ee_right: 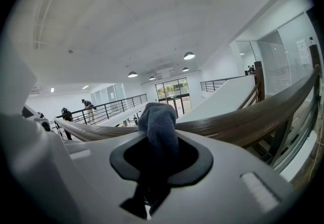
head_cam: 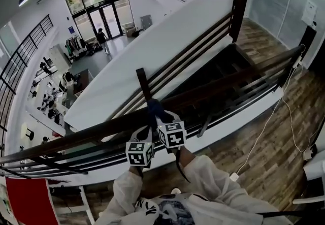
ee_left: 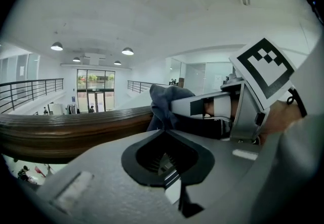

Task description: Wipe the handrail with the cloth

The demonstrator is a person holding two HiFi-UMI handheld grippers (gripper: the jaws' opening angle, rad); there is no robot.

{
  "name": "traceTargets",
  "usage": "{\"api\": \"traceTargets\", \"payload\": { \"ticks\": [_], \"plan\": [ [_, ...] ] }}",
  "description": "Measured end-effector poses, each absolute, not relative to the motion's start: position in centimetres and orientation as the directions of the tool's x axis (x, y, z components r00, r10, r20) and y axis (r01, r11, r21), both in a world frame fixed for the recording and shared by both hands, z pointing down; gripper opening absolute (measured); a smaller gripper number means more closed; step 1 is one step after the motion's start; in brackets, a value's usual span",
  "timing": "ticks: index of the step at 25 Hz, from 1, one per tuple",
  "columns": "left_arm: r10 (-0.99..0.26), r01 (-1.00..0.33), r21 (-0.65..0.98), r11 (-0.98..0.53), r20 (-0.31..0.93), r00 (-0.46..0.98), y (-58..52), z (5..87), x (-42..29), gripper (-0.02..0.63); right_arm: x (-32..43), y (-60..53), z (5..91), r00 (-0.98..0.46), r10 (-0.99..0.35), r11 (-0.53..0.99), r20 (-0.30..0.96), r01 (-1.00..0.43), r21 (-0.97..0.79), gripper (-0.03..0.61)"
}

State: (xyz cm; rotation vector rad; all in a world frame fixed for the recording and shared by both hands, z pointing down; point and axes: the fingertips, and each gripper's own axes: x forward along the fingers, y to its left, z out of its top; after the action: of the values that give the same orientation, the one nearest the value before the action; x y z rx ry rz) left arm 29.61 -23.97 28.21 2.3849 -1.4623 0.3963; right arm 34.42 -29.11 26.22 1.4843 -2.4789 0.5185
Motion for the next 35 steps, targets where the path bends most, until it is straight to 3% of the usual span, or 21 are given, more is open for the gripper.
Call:
{"api": "traceTargets", "payload": {
  "ticks": [22,35],
  "plan": [
    [-0.660,-0.753,0.166,-0.637,0.388,0.644,-25.0,26.5,43.3,0.003,51.0,-33.3,25.8,-0.230,-0.908,0.177,0.351,-0.968,-0.178,0.080],
    [-0.599,-0.700,0.186,-0.689,0.398,0.695,-24.6,26.2,46.5,0.003,61.4,-36.4,25.1,-0.071,-0.936,0.014,0.345,-0.986,-0.164,0.080]
  ]
}}
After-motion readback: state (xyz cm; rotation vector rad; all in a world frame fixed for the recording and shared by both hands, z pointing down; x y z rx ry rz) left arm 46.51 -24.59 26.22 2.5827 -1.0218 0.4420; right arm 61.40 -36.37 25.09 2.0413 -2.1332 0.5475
